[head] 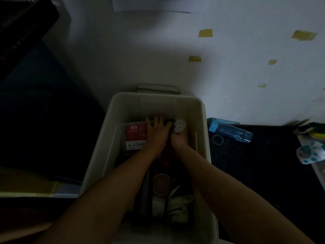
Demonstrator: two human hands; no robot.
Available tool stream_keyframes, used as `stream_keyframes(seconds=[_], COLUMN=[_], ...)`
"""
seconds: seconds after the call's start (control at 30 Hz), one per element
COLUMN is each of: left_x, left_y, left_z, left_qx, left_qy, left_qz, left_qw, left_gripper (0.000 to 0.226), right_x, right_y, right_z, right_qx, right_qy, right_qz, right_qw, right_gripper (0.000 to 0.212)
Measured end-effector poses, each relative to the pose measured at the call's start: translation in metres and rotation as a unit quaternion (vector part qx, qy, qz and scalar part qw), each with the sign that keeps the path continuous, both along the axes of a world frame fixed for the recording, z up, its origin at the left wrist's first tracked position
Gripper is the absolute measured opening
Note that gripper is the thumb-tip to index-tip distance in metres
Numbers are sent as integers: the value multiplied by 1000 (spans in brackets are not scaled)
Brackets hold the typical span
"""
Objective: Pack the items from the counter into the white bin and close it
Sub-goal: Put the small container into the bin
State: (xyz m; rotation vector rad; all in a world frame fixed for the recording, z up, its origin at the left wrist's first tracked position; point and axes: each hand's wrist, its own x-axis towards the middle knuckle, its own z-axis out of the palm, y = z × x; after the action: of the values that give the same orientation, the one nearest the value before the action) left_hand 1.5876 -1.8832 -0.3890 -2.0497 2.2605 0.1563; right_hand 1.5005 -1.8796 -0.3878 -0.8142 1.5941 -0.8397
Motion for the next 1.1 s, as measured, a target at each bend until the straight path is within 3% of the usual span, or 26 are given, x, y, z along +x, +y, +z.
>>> stream_keyframes(seconds=[0.13,0.27,0.47,0.53,0.7,0.87,1.1], left_x=[1,2,1,-4,-20,-61,-137], left_y=[7,14,26,28,34,40,27], left_z=[9,18,37,49,78,111,118], left_qx=[25,23,22,-1,-79,-185,-151], left_qy=[15,32,75,76,95,145,157], left_qz=[-5,10,-7,-12,-25,-72,-95], left_qw=[1000,999,997,997,992,969,971], left_gripper=[83,80,91,90,82,69,64], right_x=[-10,-20,-29,-39,-68,-121,-201], right_y=[-2,6,21,24,27,25,14], right_z=[14,28,55,69,102,121,116], right_qx=[-8,-31,-41,-63,-166,-255,-247], right_qy=[60,74,37,22,54,58,102], right_qz=[90,128,138,143,192,191,163], right_qw=[994,989,989,987,966,946,950], right_gripper=[37,30,35,28,54,49,52])
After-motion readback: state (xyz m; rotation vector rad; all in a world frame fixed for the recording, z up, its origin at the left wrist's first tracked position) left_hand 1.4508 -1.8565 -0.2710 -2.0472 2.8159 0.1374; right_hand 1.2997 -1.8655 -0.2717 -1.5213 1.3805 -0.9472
